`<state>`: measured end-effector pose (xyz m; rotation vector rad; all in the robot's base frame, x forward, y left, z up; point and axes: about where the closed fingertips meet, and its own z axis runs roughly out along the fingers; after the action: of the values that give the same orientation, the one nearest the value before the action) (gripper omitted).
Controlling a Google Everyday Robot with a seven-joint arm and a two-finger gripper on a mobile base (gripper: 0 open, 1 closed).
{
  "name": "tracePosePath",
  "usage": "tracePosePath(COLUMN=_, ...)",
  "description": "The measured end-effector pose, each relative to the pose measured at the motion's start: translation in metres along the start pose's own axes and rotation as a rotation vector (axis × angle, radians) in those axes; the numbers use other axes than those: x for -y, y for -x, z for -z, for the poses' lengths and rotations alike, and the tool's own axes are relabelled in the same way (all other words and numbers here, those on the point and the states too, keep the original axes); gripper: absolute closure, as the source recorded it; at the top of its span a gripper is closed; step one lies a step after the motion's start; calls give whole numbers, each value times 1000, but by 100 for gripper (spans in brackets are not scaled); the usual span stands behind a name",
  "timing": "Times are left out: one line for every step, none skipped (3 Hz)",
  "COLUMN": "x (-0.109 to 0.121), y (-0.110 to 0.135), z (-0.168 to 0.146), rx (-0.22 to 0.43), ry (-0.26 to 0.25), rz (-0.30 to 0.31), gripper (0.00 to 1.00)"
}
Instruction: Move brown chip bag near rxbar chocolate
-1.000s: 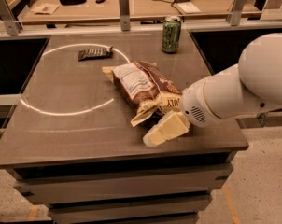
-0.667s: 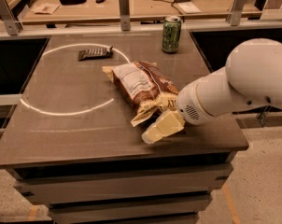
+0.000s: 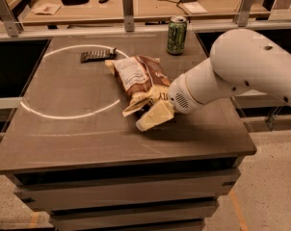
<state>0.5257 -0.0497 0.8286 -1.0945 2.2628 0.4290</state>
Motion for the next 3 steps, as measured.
tracePosePath(x=3, y=19, z=-6, rx=7, ry=30, rz=19, gripper=50)
tracePosePath(x=8, y=29, z=-4, rx=27, ry=31, rz=47, gripper=73)
tracePosePath(x=9, y=45, z=2, rx=72, ry=72, rz=104, gripper=96)
